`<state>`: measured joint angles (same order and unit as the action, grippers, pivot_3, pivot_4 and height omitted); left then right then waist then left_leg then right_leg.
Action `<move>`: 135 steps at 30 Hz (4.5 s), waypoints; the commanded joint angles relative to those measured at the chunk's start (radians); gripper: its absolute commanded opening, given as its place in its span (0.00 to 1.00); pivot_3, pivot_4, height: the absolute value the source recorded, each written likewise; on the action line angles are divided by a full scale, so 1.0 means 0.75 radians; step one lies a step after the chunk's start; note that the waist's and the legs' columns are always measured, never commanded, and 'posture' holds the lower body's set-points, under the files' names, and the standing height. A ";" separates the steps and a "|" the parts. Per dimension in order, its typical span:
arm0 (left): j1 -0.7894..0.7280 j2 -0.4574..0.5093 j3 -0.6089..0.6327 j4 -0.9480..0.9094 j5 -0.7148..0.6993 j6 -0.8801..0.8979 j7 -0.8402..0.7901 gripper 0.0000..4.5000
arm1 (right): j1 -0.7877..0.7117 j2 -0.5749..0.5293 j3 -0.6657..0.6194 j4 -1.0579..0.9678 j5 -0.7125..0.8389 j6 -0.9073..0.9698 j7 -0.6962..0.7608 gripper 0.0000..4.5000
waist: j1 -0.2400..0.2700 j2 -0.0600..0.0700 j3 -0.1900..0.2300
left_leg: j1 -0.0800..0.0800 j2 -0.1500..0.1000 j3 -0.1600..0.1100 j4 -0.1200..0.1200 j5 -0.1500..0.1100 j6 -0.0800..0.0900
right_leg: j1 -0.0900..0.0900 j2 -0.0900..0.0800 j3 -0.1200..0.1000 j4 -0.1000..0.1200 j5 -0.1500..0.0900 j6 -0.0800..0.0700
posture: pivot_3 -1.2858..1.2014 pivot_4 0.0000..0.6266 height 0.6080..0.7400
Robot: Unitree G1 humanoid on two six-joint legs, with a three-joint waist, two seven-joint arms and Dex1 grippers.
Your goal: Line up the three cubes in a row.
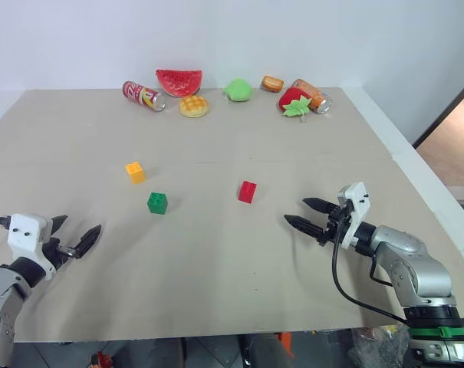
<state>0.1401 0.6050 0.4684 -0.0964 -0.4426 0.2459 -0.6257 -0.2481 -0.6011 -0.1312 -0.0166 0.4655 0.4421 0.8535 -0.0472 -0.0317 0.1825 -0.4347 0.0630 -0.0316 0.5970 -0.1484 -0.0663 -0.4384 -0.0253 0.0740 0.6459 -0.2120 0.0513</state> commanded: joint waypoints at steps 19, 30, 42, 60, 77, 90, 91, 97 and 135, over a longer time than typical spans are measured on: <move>-0.073 0.184 -0.366 -0.278 0.106 -0.279 -0.454 0.99 | -0.475 0.085 0.250 0.623 -0.286 -0.425 0.247 0.97 | -0.001 0.000 0.000 | 0.000 0.001 0.004 0.003 0.000 0.001 | -0.001 0.003 0.004 0.002 0.003 0.001 | 0.52 0.24 1.00; -0.333 0.134 -0.520 -0.262 0.056 -0.274 -0.539 0.99 | -0.688 0.243 0.270 0.979 -0.361 -0.581 0.276 0.97 | -0.003 0.000 0.000 | -0.001 0.001 0.004 0.005 0.000 0.002 | 0.000 0.003 0.005 0.002 0.004 0.006 | 0.52 0.24 1.00; -0.311 0.096 -0.505 -0.244 0.067 -0.272 -0.513 1.00 | -0.734 0.326 0.261 1.070 -0.378 -0.630 0.264 0.91 | -0.005 0.000 0.000 | 0.002 0.001 0.004 0.006 0.000 0.003 | 0.004 0.004 0.006 0.003 0.005 0.006 | 0.52 0.24 1.00; -0.238 0.118 -0.431 -0.161 0.040 -0.279 -0.494 1.00 | -0.616 0.246 0.319 0.814 -0.374 -0.554 0.422 0.27 | -0.003 0.000 0.000 | 0.004 0.001 0.004 0.006 0.001 0.003 | 0.004 0.004 0.007 0.005 0.005 0.006 | 0.52 0.24 1.00; -0.257 0.093 -0.427 -0.138 0.027 -0.275 -0.486 1.00 | -0.496 0.076 0.427 0.494 -0.316 -0.407 0.749 0.27 | -0.001 0.000 0.000 | 0.005 0.001 0.005 0.008 0.001 0.002 | 0.004 0.004 0.007 0.006 0.006 0.005 | 0.52 0.24 1.00; -0.243 0.096 -0.410 -0.172 0.006 -0.246 -0.467 1.00 | -0.536 0.121 0.454 0.623 -0.360 -0.513 0.761 0.27 | -0.001 0.000 0.000 | 0.005 0.001 0.005 0.007 0.001 0.002 | 0.004 0.004 0.007 0.006 0.006 0.005 | 0.52 0.24 1.00; -0.245 0.096 -0.411 -0.174 0.004 -0.244 -0.466 1.00 | -0.540 0.122 0.463 0.634 -0.374 -0.531 0.756 0.27 | -0.002 0.000 0.000 | 0.005 0.001 0.005 0.007 0.001 0.002 | 0.004 0.004 0.007 0.006 0.006 0.005 | 0.52 0.24 1.00; -0.250 0.092 -0.417 -0.177 0.005 -0.239 -0.461 1.00 | -0.553 0.114 0.490 0.691 -0.440 -0.618 0.739 0.70 | -0.004 0.000 0.000 | 0.007 0.001 0.005 0.007 0.001 0.002 | 0.006 0.004 0.007 0.006 0.006 0.005 | 0.52 0.24 1.00; -0.376 -0.198 -0.480 -0.152 0.052 0.305 0.250 1.00 | -0.414 -0.064 0.177 -0.050 -0.089 -0.192 0.504 0.85 | 0.001 0.000 0.000 | 0.005 0.001 0.005 0.009 0.003 0.003 | 0.005 0.005 0.009 0.006 0.010 0.005 | 0.52 0.24 1.00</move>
<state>-0.1094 0.4607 0.0970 -0.2171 -0.4204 0.4882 -0.4593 -0.5622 -0.6321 0.0387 0.0155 0.3671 0.2840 1.2443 -0.0465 -0.0316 0.1825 -0.4307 0.0636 -0.0281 0.6039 -0.1463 -0.0640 -0.4349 -0.0214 0.0806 0.6501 -0.2046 0.0554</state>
